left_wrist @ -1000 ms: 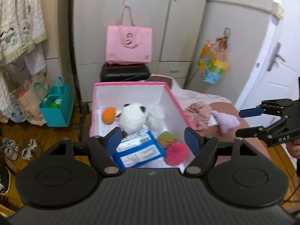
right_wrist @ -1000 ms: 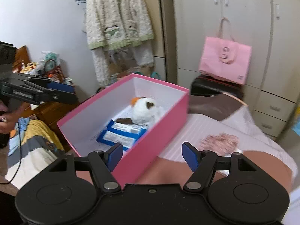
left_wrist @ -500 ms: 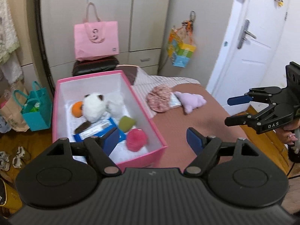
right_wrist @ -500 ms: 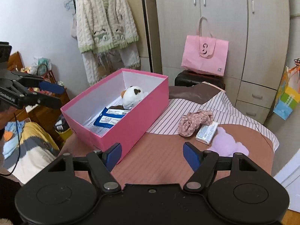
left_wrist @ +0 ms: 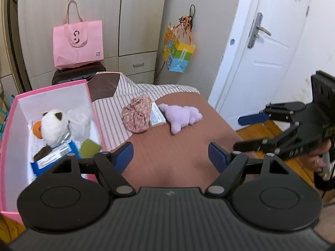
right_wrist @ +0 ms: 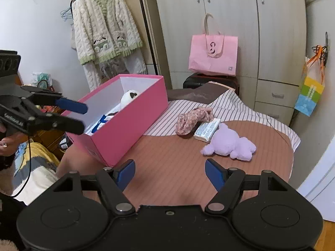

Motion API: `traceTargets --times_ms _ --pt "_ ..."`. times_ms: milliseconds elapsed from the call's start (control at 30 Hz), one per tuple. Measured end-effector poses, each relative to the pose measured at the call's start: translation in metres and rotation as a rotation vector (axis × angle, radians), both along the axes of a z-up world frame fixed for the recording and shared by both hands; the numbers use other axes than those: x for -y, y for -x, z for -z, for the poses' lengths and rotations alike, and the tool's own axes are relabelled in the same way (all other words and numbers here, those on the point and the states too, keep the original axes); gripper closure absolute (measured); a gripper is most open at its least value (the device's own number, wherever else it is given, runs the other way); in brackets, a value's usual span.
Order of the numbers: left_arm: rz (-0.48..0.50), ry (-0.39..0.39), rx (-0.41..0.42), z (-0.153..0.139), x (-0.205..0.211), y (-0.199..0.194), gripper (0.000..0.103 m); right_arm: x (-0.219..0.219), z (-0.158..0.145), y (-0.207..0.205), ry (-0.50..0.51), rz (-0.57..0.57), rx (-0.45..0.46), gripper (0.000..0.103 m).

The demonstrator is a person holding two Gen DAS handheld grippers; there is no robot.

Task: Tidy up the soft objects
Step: 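Move the left gripper to the floral pink cloth while the right gripper approaches the white packet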

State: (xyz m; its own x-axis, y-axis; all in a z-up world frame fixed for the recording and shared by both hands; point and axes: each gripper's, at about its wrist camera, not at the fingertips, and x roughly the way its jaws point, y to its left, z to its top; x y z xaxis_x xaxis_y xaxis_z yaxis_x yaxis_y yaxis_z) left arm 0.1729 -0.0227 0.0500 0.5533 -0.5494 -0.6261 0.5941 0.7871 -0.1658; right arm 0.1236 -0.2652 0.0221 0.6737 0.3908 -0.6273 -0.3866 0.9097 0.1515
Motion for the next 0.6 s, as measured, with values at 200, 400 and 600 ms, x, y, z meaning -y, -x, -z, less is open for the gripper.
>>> traceTargets --times_ms 200,400,600 --pt "-0.039 -0.013 0.079 0.013 0.035 -0.017 0.029 -0.002 0.017 -0.027 0.015 -0.056 0.05 0.026" --pt "-0.156 -0.038 0.12 0.034 0.069 -0.041 0.032 -0.017 0.034 -0.064 0.054 -0.115 0.121 0.032" --pt "-0.285 -0.008 0.09 0.054 0.086 -0.091 0.033 -0.022 0.065 -0.11 0.121 -0.097 0.135 0.033"
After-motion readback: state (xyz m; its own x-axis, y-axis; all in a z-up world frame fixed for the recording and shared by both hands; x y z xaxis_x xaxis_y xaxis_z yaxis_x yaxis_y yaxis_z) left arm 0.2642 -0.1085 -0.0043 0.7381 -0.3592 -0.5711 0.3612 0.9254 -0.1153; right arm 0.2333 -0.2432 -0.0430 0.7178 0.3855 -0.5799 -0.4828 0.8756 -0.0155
